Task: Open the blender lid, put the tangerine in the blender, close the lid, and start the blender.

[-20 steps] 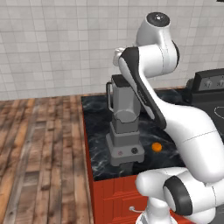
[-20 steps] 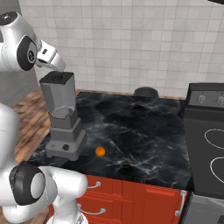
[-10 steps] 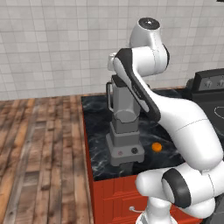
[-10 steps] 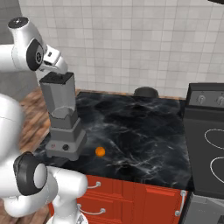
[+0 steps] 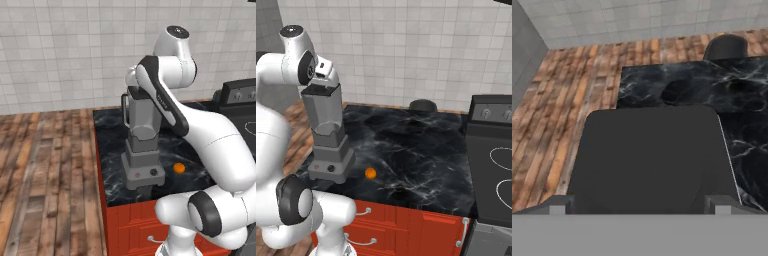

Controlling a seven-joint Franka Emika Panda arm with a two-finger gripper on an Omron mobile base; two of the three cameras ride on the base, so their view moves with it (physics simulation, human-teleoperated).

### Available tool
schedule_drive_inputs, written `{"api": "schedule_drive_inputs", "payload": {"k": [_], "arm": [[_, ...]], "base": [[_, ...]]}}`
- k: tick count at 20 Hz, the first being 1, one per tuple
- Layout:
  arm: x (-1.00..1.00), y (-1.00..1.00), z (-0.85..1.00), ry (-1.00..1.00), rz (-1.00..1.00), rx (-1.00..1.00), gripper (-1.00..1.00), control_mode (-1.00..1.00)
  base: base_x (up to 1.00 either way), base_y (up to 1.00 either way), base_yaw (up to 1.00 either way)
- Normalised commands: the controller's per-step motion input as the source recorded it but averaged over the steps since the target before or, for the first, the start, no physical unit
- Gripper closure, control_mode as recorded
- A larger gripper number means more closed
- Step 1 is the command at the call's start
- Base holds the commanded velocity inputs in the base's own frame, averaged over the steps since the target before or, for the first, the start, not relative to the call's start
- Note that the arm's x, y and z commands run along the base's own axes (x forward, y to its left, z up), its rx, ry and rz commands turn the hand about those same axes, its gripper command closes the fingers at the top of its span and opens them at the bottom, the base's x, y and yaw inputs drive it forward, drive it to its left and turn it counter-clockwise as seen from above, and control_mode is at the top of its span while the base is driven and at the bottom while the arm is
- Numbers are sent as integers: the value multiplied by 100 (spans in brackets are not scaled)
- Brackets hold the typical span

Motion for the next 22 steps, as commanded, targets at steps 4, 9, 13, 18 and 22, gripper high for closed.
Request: {"api": "schedule_drive_inputs", "payload": {"k": [4, 9, 13, 18, 22], "arm": [[20, -3, -18, 0, 15, 0, -100, -100], [19, 0, -22, 0, 11, 0, -100, -100], [0, 3, -49, 0, 8, -3, 100, -100], [0, 4, -56, 1, 6, -4, 100, -100], [0, 11, -29, 5, 3, 0, 100, -100]], "base": [[0, 0, 0], [0, 0, 0], [0, 0, 0], [0, 0, 0], [0, 0, 0]]}}
